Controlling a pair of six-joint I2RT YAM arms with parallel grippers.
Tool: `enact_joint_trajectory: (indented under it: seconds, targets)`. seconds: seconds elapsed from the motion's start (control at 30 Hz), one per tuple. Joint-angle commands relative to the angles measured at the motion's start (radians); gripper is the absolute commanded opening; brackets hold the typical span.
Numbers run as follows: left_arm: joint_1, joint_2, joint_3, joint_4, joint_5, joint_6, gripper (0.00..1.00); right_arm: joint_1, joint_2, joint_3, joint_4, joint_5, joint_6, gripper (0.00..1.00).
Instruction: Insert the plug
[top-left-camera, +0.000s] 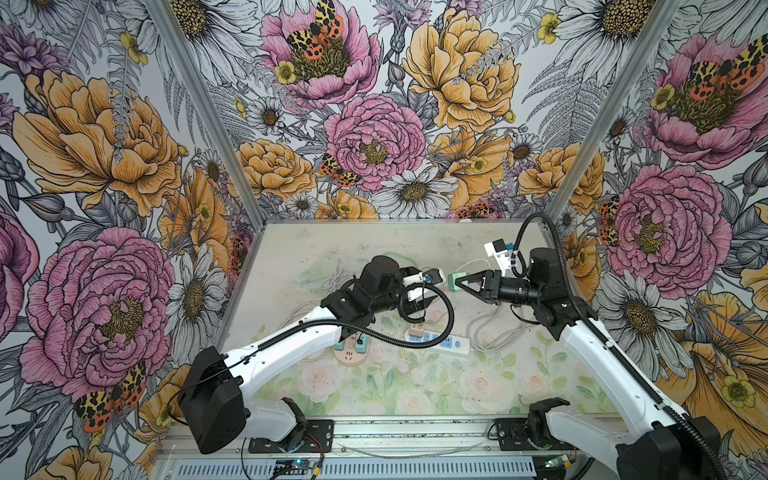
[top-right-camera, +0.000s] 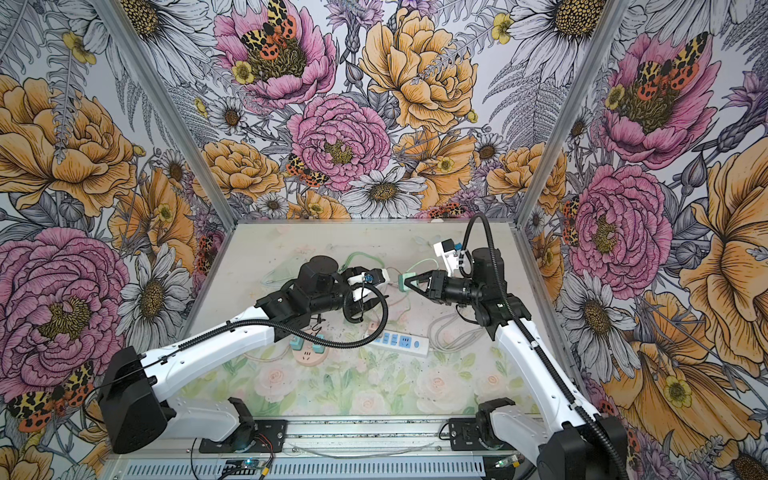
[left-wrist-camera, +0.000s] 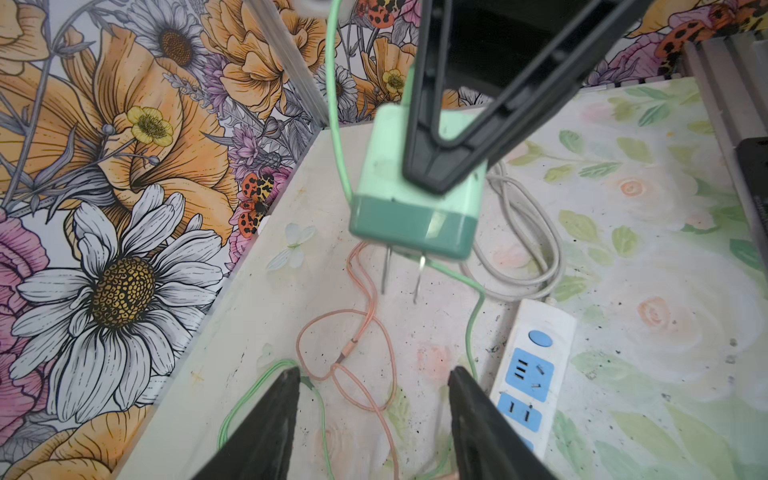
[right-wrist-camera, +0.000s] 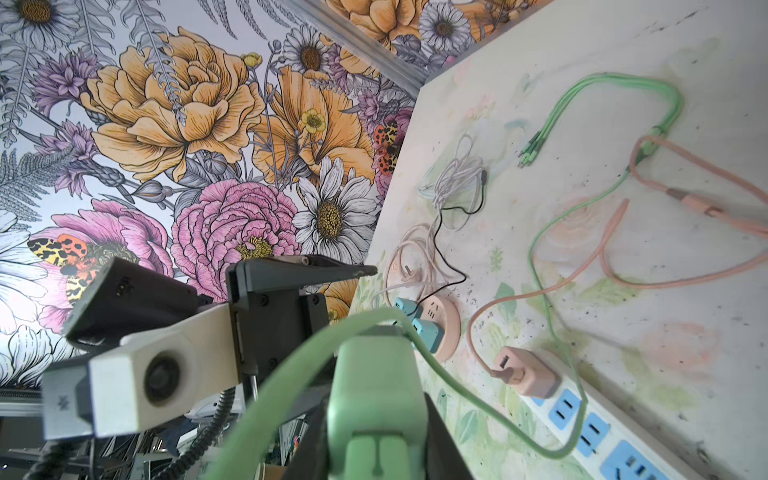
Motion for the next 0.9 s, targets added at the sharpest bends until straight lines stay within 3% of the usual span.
enact_joint_trajectory:
  seconds: [0.0, 0.43, 0.7, 0.77, 0.87]
  targets:
    - [0.001, -0.049, -0.060, 0.110, -0.021, -0.095, 0.61, -0.012, -0.002, 0.060, -0.003, 0.020, -0.016, 0.00]
    - [-0.066, 0.196, -0.118, 0.446, 0.103, -0.284, 0.62, -0.015, -0.027, 0.087, -0.003, 0.037, -0.001, 0.00]
    - [-0.098, 0.372, -0.087, 0.616, 0.049, -0.345, 0.60, -0.020, -0.038, 0.085, -0.003, 0.029, 0.007, 0.00]
    - [-0.098, 0.397, -0.081, 0.647, 0.050, -0.362, 0.57, -0.025, -0.041, 0.084, -0.004, 0.027, 0.006, 0.00]
    - [-0.094, 0.419, -0.080, 0.682, 0.005, -0.394, 0.43, -0.031, -0.041, 0.079, -0.004, 0.026, 0.008, 0.00]
